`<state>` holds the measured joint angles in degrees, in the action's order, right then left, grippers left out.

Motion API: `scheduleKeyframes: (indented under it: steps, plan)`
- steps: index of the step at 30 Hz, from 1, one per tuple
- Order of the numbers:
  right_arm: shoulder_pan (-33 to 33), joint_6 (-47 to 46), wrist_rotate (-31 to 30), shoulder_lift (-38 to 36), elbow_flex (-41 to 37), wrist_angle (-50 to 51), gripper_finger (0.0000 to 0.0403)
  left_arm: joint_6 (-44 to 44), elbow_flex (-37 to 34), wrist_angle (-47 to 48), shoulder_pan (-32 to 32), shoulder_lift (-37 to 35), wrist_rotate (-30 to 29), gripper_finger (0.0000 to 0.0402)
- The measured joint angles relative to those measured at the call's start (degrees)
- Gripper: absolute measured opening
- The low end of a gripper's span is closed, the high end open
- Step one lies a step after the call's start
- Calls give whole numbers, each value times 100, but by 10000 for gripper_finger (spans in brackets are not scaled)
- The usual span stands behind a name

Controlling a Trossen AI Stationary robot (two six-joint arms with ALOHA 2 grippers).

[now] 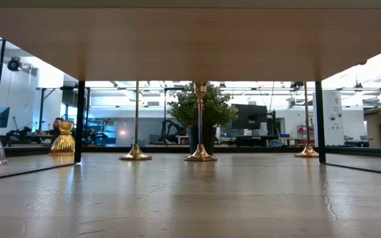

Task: Pick & Place candle stick holders
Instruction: Put the top violet candle holder on the shelf

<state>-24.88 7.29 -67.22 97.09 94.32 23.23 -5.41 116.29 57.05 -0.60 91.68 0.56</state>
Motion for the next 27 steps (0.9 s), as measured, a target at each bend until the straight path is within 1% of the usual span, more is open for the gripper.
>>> scheduleKeyframes:
  steps: [5,10,13,16,19,21,24,27]
  plan:
    - [-200,-743,54,-165,11,628,120,167,80,120,10,-79,-127,170]
    - [-590,-901,427,-235,11,908,116,540,67,60,9,-281,-757,171]
    - [-857,-906,549,-309,-4,1014,116,687,54,-5,11,-366,-816,171]
    - [-1137,-1167,612,-483,-46,1081,116,766,-102,-289,0,-484,-812,172]
    - [-1450,-1591,612,-620,-121,1072,116,902,-417,-689,0,-670,-809,172]
    - [-1689,-1865,499,-623,-129,1028,115,993,-725,-960,0,-837,-809,172]
    - [-2033,-2130,85,-472,-136,864,115,1057,-1303,-1440,1,-1122,-807,172]
    - [-2347,-2619,-402,-238,-144,871,115,1174,-1985,-2123,2,-1433,-806,172]
